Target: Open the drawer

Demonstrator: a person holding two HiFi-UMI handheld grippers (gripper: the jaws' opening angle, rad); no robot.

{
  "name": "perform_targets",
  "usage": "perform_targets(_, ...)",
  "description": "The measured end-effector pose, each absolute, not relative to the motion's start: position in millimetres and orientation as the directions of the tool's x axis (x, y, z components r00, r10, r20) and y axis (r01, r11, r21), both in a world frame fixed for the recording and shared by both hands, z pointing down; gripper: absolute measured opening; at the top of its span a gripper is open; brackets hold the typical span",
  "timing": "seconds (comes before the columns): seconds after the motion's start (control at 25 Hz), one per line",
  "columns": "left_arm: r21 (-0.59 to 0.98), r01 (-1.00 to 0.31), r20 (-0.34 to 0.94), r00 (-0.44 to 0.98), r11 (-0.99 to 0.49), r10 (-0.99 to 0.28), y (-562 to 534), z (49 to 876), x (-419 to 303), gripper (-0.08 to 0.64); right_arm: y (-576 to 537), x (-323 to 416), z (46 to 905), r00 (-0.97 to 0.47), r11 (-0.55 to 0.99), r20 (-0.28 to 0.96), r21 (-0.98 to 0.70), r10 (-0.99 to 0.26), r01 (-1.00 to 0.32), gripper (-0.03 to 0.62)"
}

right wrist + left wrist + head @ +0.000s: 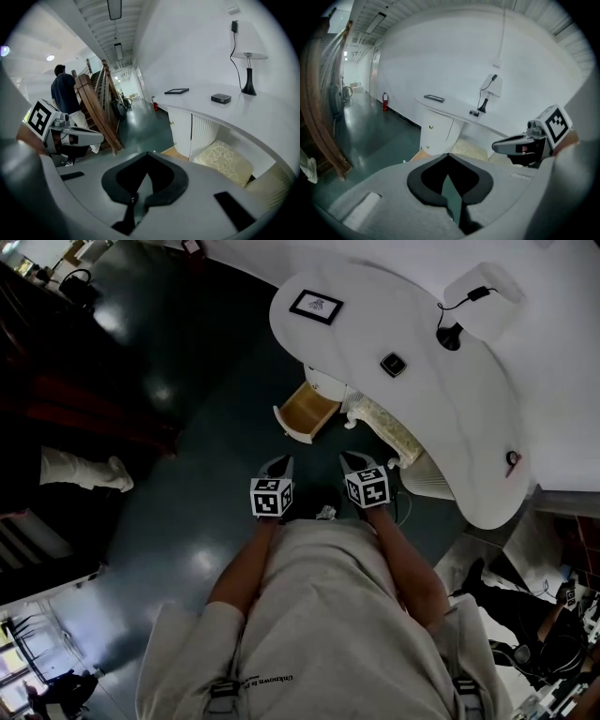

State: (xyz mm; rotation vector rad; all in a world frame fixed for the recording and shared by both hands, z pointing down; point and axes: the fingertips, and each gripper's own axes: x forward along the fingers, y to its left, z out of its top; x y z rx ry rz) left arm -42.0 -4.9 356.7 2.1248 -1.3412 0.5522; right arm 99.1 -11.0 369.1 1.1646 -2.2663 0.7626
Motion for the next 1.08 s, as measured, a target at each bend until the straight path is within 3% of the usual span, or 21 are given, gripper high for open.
perform_targets(1.08,0.264,-0.892,0.61,0.449,-0.367,-0.653,-9.2,358.6,-34.2,0.009,-10.2,101.2,370.2,-0.516,0.486,0.638,-0.242,-0.572,-0.84,0.014)
